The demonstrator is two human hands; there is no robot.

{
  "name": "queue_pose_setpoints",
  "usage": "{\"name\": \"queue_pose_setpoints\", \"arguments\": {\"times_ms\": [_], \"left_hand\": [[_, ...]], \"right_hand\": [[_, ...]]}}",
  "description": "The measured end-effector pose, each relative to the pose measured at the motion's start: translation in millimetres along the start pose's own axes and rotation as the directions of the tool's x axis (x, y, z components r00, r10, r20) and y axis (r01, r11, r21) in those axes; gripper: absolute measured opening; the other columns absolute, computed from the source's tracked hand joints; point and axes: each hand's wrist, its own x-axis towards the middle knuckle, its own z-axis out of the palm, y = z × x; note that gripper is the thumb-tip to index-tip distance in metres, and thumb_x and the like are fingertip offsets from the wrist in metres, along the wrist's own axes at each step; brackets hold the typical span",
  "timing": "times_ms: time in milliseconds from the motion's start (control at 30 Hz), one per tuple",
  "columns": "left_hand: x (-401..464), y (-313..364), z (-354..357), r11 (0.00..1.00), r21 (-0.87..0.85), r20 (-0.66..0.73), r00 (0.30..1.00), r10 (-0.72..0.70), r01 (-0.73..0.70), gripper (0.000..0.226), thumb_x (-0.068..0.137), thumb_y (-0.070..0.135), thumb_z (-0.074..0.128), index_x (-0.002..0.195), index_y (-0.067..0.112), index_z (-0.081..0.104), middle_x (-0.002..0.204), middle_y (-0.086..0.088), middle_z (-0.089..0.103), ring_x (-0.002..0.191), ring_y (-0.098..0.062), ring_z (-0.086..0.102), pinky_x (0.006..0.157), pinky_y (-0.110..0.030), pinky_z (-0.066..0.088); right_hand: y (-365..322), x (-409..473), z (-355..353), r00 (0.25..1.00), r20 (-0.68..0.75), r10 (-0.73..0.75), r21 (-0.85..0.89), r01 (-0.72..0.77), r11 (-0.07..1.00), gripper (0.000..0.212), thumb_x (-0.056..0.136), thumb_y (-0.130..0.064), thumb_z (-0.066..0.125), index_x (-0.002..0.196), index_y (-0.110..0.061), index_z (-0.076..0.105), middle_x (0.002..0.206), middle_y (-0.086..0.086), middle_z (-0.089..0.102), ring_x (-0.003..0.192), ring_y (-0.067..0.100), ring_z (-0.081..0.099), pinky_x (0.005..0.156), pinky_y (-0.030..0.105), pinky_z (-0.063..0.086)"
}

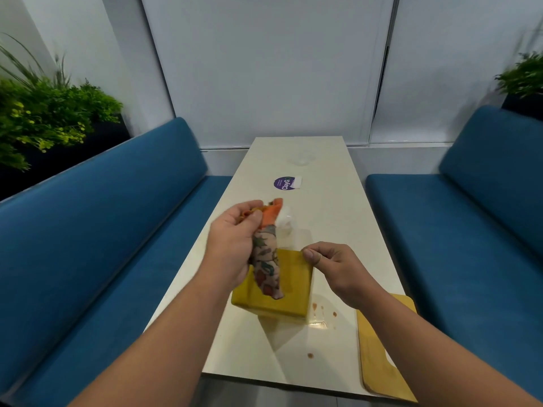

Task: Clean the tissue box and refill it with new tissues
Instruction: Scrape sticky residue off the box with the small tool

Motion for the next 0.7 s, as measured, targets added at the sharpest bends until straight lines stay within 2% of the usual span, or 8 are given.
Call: {"name": "queue_pose_setpoints", "arguments": {"times_ms": [133, 233, 333, 400, 467, 533, 633, 700], "left_hand": [[5.1, 4.5, -18.6, 0.997, 0.022, -0.121, 0.99, 0.074, -0.072, 0.017, 0.093, 0.013, 0.062, 0.101, 0.028, 0.066, 0.103, -0.001, 0.066, 0.092, -0.02, 0.068, 0.073, -0.038, 0.06], [2.8, 2.5, -23.1, 0.995, 0.03, -0.188, 0.977, 0.104, -0.1, 0.024, 0.092, 0.016, 0.064, 0.111, 0.03, 0.062, 0.111, 0.004, 0.062, 0.098, -0.015, 0.064, 0.077, -0.038, 0.06], [-0.3, -0.3, -23.7, 0.988, -0.125, -0.257, 0.965, 0.052, -0.086, 0.037, 0.09, 0.014, 0.065, 0.123, 0.027, 0.055, 0.116, 0.005, 0.057, 0.104, -0.016, 0.06, 0.081, -0.038, 0.058], [-7.7, -4.9, -25.2, 0.967, -0.2, -0.292, 0.951, 0.098, -0.161, 0.046, 0.089, 0.013, 0.066, 0.129, 0.031, 0.051, 0.121, 0.006, 0.054, 0.111, -0.017, 0.058, 0.082, -0.035, 0.057], [-18.5, -17.0, -29.8, 0.952, 0.032, -0.263, 0.916, 0.303, -0.305, 0.059, 0.088, 0.016, 0.068, 0.137, 0.037, 0.044, 0.125, 0.014, 0.052, 0.115, -0.01, 0.056, 0.089, -0.03, 0.053], [-31.5, -28.6, -32.5, 0.871, 0.303, -0.093, 0.898, 0.431, -0.387, 0.068, 0.087, 0.019, 0.069, 0.141, 0.042, 0.035, 0.126, 0.021, 0.047, 0.116, 0.002, 0.051, 0.09, -0.018, 0.048], [-39.3, -43.0, -30.3, 0.705, 0.548, 0.133, 0.879, 0.458, -0.451, 0.063, 0.091, 0.02, 0.064, 0.141, 0.04, 0.032, 0.124, 0.022, 0.042, 0.111, 0.015, 0.043, 0.086, -0.004, 0.043], [-37.7, -44.2, -26.2, 0.643, 0.641, 0.168, 0.894, 0.416, -0.419, 0.059, 0.096, 0.021, 0.056, 0.147, 0.033, 0.029, 0.129, 0.02, 0.038, 0.107, 0.013, 0.041, 0.083, 0.003, 0.036]], "right_hand": [[0.0, -0.2, -1.0, 1.0, 0.023, -0.02, 0.0, 0.02, 1.0, 0.025, 0.087, -0.037, 0.059, 0.088, -0.017, 0.074, 0.083, -0.007, 0.07, 0.085, 0.007, 0.063, 0.083, 0.031, 0.051], [-0.6, 1.0, -1.1, 1.0, 0.021, -0.011, -0.017, 0.011, 1.0, 0.028, 0.084, -0.043, 0.057, 0.089, -0.021, 0.073, 0.084, -0.008, 0.07, 0.086, 0.007, 0.063, 0.082, 0.028, 0.052], [-1.8, 1.8, -0.8, 1.0, 0.02, 0.005, -0.012, -0.004, 1.0, 0.031, 0.082, -0.045, 0.057, 0.091, -0.02, 0.074, 0.088, -0.004, 0.071, 0.089, 0.009, 0.065, 0.083, 0.027, 0.053], [-1.9, 1.9, -0.8, 1.0, 0.02, -0.002, -0.012, 0.002, 1.0, 0.032, 0.083, -0.044, 0.057, 0.091, -0.018, 0.074, 0.088, -0.001, 0.072, 0.088, 0.01, 0.065, 0.083, 0.029, 0.053], [-2.1, 1.7, -0.9, 1.0, 0.021, -0.001, -0.011, 0.001, 1.0, 0.031, 0.084, -0.043, 0.056, 0.091, -0.018, 0.074, 0.088, 0.0, 0.071, 0.086, 0.01, 0.064, 0.083, 0.03, 0.052], [-2.4, 1.9, -1.3, 1.0, 0.015, 0.001, -0.009, -0.001, 1.0, 0.031, 0.084, -0.042, 0.056, 0.091, -0.017, 0.074, 0.089, 0.002, 0.071, 0.085, 0.009, 0.064, 0.083, 0.03, 0.052], [-3.0, 2.2, -1.4, 1.0, 0.005, 0.011, -0.009, -0.01, 1.0, 0.031, 0.083, -0.043, 0.056, 0.092, -0.019, 0.074, 0.09, -0.001, 0.071, 0.086, 0.006, 0.064, 0.081, 0.026, 0.052], [-3.8, 2.1, -0.4, 1.0, 0.012, 0.02, -0.006, -0.02, 1.0, 0.029, 0.083, -0.043, 0.056, 0.092, -0.021, 0.073, 0.091, -0.002, 0.071, 0.087, 0.006, 0.064, 0.081, 0.024, 0.052]]}}
